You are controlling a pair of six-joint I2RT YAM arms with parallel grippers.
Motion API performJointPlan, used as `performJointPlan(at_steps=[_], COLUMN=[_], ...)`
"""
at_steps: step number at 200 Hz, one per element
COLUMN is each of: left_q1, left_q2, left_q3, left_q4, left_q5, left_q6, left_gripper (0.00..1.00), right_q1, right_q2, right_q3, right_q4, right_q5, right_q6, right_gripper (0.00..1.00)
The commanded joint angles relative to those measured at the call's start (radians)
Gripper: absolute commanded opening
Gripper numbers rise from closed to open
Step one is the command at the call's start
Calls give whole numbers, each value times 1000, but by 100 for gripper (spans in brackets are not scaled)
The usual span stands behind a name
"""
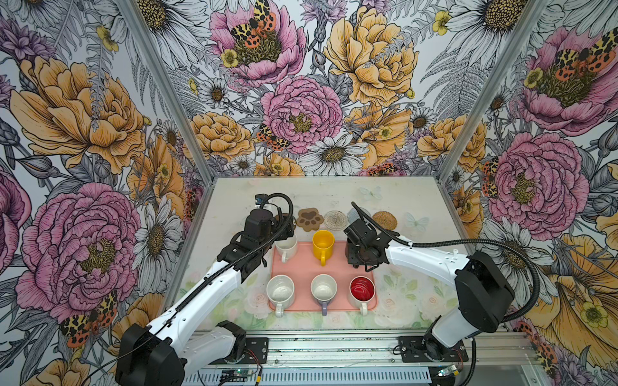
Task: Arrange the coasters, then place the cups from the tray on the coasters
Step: 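Move the right gripper over the black mug on the tray and lower it, then close the right gripper on the black mug rim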
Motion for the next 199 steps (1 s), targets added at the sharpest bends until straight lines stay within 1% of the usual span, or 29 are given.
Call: performJointPlan(at_steps=[1,42,59,76,104,142,160,199], left_q1=[12,20,21,23,24,25,27,25], left_q2=[-3,-3,-2,-2,-1,4,19,20], left_q3=[-15,-18,-19,-19,-19,-30,-18,-17], left_q4=[26,28,28,28,25,51,49,44], left_q5=[27,32,34,36,38,48,73,72], left_q6=[-9,-11,-10,-13,-13,-25,-29,-32], left_gripper=[88,88,88,88,88,88,88,88], right_q1=[5,4,3,1,0,0,0,0], right_q2=[28,60,63,65,73,101,111,119], right_q3=[0,10,11,10,8,20,22,28], right_q4=[29,30,32,32,32,31,32,30], right_q5=[29,36,37,38,43,18,20,12], right_q6=[24,34,37,38,37,21,19,10], right_gripper=[48,45,41,36,24,0,0,0])
